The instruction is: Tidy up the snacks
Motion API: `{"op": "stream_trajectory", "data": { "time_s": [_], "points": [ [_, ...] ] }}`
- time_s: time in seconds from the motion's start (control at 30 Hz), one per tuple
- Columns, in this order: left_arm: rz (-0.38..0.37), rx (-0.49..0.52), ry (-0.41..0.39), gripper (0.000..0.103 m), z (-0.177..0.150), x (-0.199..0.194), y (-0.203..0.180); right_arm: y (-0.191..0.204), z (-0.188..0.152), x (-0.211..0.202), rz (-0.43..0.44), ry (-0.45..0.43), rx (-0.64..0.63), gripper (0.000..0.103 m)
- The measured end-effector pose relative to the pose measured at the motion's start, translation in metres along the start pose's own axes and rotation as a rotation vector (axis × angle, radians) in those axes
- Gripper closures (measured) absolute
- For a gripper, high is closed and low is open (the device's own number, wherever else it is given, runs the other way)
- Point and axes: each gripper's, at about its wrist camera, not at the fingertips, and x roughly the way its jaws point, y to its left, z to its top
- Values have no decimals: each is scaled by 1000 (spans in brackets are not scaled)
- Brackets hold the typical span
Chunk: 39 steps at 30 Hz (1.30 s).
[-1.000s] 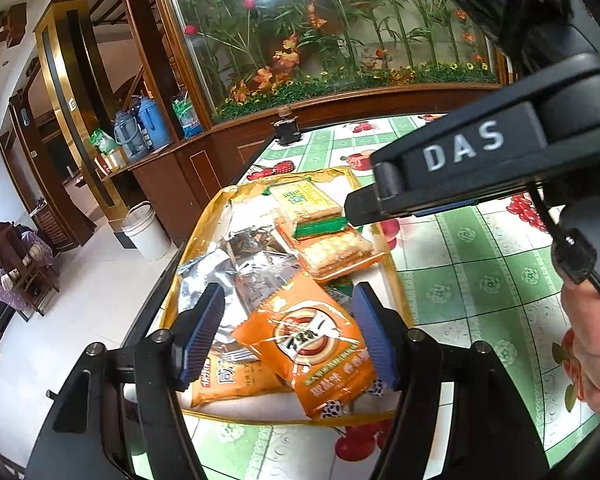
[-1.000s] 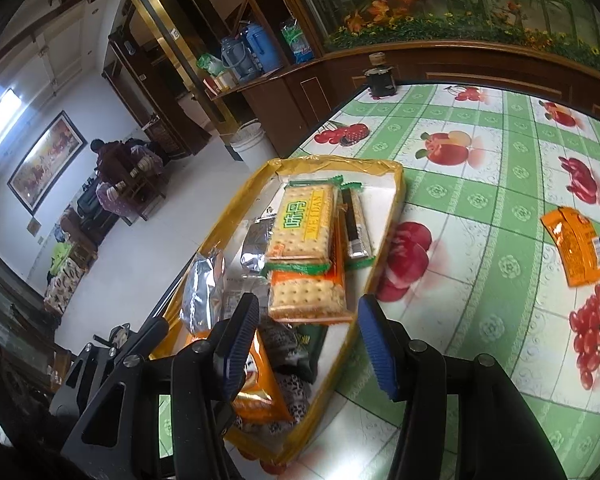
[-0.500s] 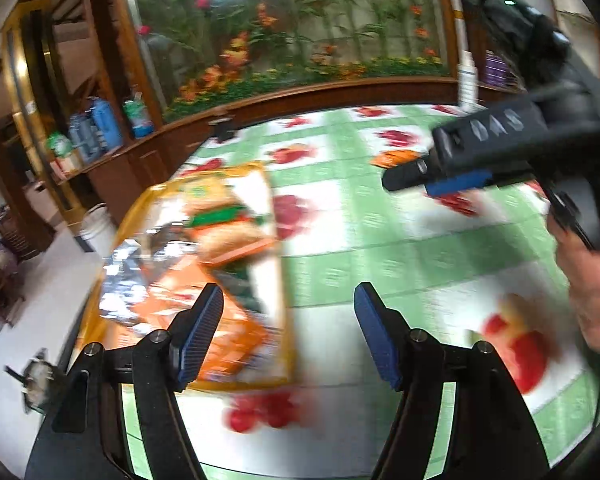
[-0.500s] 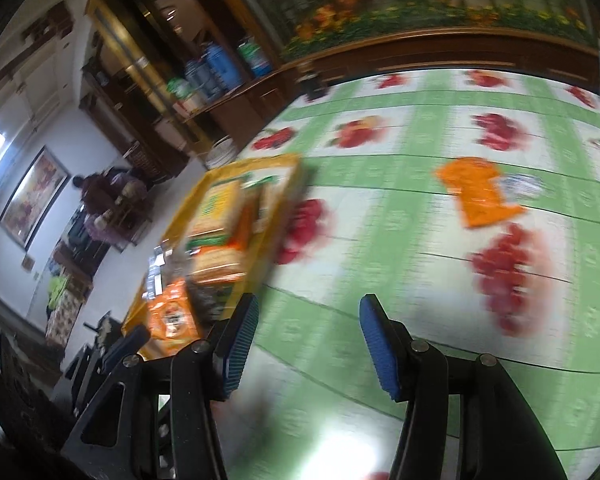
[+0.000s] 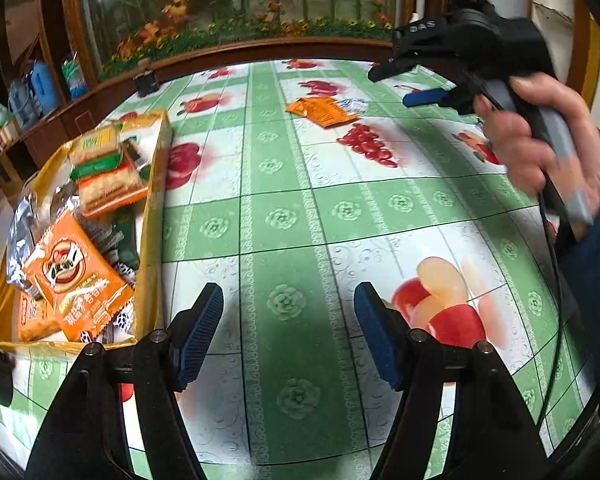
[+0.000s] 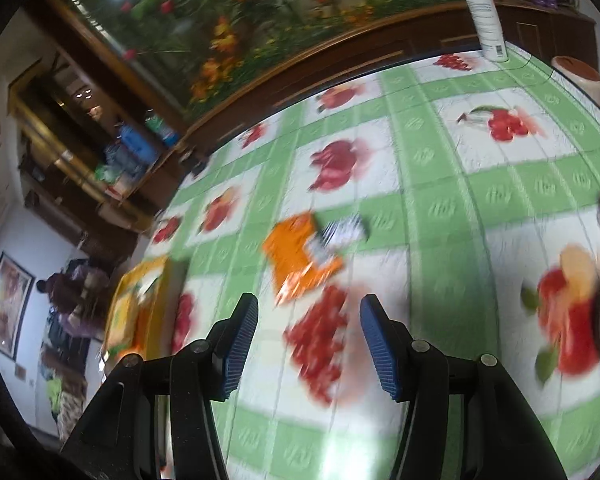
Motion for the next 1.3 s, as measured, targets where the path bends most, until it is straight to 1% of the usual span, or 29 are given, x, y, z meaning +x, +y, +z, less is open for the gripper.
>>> {"op": "stream_trajectory", "data": {
  "time_s": [0.1,0.17,0.23,0.27,0.3,0.37,0.4,0.5,0.6,0.67,0.7,0.73,0.77,0.83,0.87,0.9,0.93,0.97,1.03,1.07,1.13,1.2,1.27,1.3],
  "points": [
    [5,0,-3,36,-3,-1,-1,1,29,26,-61,-1,-1,47],
    [19,16,-4,36,-5,-1,-6,8,40,47,-87,23,-30,48],
    [33,37,-8,36,-7,-3,-10,17,44,70,-109,53,-51,51],
    [45,50,-11,36,-8,-4,-12,21,45,79,-137,62,-70,59],
    [56,61,-13,36,-9,-5,-13,26,45,85,-174,40,-92,64],
    [66,70,-13,36,-9,-6,-12,38,45,93,-219,30,-140,64],
    [65,62,-14,36,-9,-7,-10,45,44,97,-240,30,-170,61],
    [66,37,-24,36,-7,-11,-1,58,39,104,-274,39,-254,61],
    [65,14,-34,36,-5,-15,6,56,34,100,-253,55,-278,62],
    [61,8,-38,36,-4,-17,10,57,28,95,-219,89,-303,63],
    [64,7,-42,36,-4,-19,11,57,23,97,-188,137,-306,64],
    [67,7,-44,36,-3,-19,13,55,13,99,-124,198,-294,63],
    [69,6,-47,36,-4,-20,14,59,4,93,-96,199,-314,63],
    [69,-2,-48,36,-4,-22,18,65,-16,79,-75,232,-355,64],
    [70,-6,-47,36,-4,-23,20,66,-22,73,-36,250,-351,65],
    [71,-10,-46,36,-3,-23,22,68,-24,65,8,255,-344,69],
    [73,-17,-48,36,-2,-25,25,70,-21,57,23,241,-342,70],
    [73,-22,-51,36,-1,-26,26,72,-13,48,14,208,-337,69],
    [73,-34,-61,36,0,-31,29,72,7,42,-8,163,-311,65],
    [74,-38,-69,36,0,-35,31,71,19,47,-40,162,-297,65],
    [80,-39,-83,36,0,-43,34,65,31,62,-80,190,-268,65],
    [97,-35,-97,36,-1,-52,38,62,31,78,-116,212,-263,68],
    [111,-38,-100,36,-2,-57,42,62,30,90,-195,193,-307,68],
    [116,-41,-100,36,-2,-59,44,60,32,93,-207,187,-305,68]
  ]
}}
